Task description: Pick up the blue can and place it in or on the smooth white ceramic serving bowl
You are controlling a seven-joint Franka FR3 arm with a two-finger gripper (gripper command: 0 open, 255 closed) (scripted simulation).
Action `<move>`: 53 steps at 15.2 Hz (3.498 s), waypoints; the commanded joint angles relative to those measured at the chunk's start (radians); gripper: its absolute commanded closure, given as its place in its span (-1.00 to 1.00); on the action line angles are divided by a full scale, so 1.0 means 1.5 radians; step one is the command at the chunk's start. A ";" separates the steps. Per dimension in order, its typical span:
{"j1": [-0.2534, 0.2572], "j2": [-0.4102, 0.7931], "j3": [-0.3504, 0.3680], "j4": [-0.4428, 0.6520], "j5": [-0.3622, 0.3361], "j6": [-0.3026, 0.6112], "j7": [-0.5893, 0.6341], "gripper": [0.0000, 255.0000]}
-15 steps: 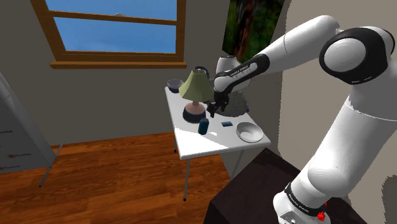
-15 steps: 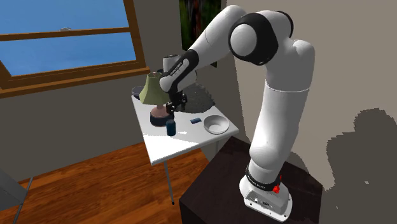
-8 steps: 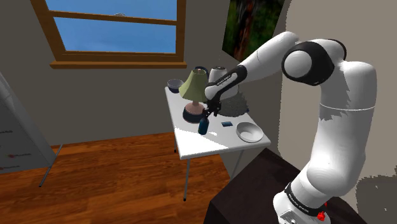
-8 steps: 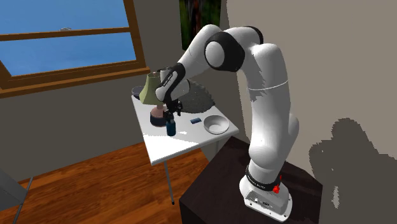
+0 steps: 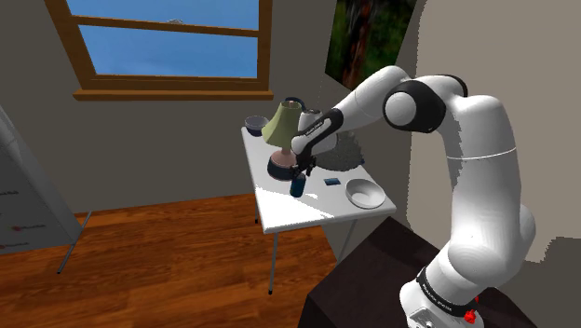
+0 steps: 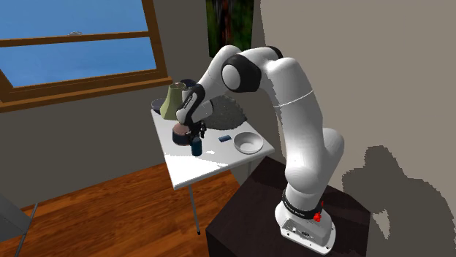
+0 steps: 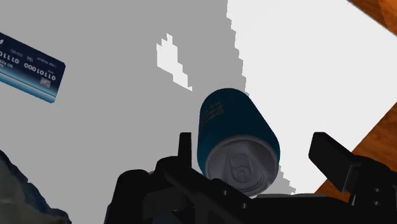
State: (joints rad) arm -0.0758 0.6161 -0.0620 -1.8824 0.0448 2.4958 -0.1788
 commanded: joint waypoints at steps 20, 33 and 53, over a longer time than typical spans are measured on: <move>-0.006 0.040 0.006 -0.003 0.002 0.042 -0.004 1.00; -0.002 -0.048 0.001 -0.004 -0.006 -0.044 0.003 1.00; -0.037 -0.208 -0.022 -0.093 -0.012 -0.115 -0.054 1.00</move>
State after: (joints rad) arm -0.1202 0.3224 -0.0898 -1.9962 0.0268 2.3160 -0.2399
